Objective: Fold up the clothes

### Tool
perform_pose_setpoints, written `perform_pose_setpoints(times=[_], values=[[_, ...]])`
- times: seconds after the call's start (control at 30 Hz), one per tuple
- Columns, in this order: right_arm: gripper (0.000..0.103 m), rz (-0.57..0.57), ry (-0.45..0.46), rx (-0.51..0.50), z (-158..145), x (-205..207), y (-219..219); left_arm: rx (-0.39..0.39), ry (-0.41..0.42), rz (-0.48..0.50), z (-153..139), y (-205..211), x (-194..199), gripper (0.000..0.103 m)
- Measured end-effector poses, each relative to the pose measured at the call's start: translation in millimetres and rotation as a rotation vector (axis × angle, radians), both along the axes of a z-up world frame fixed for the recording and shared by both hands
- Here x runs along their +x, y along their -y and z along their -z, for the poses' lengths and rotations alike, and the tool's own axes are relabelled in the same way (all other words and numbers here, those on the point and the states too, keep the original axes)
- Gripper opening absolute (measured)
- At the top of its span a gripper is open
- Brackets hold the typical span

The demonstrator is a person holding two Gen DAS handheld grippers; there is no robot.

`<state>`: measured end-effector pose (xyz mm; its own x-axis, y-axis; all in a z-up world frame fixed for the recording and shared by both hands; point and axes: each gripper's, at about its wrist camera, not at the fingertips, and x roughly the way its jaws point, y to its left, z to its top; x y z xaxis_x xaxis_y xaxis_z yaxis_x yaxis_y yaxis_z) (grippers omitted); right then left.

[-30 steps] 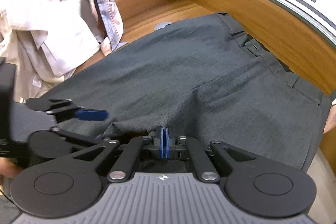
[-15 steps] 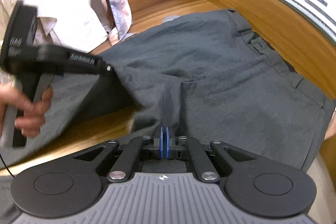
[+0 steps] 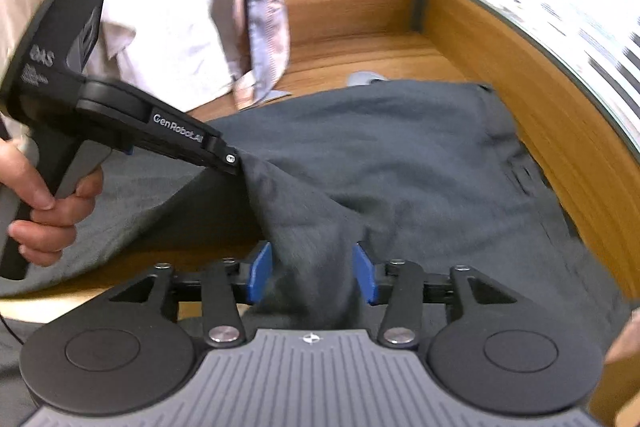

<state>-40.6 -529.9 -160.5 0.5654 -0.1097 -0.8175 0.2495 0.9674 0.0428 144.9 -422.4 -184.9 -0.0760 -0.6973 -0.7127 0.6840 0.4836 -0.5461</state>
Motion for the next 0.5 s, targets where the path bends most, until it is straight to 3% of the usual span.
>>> perform_pose_setpoints(times=[0.2, 0.23, 0.27, 0.3, 0.5], values=[[0.054, -0.119, -0.117, -0.099, 24.2, 43.1, -12.6, -0.002, 0.000, -0.004, -0.8, 0.3, -1.4, 0.007], [0.041, -0.126, -0.132, -0.122, 27.6, 46.3, -12.8, -0.003, -0.001, -0.004, -0.4, -0.2, -1.7, 0.007], [0.019, -0.128, -0.135, -0.128, 27.0, 47.1, -10.7, -0.003, 0.001, -0.004, 0.0, -0.9, -2.7, 0.008], [0.014, -0.131, -0.137, -0.130, 25.6, 47.4, -8.1, -0.004, 0.009, -0.004, -0.4, -2.0, -4.5, 0.009], [0.007, -0.087, -0.080, -0.071, -10.2, 38.0, 25.6, -0.056, 0.152, 0.087, -25.6, -35.2, -26.8, 0.040]])
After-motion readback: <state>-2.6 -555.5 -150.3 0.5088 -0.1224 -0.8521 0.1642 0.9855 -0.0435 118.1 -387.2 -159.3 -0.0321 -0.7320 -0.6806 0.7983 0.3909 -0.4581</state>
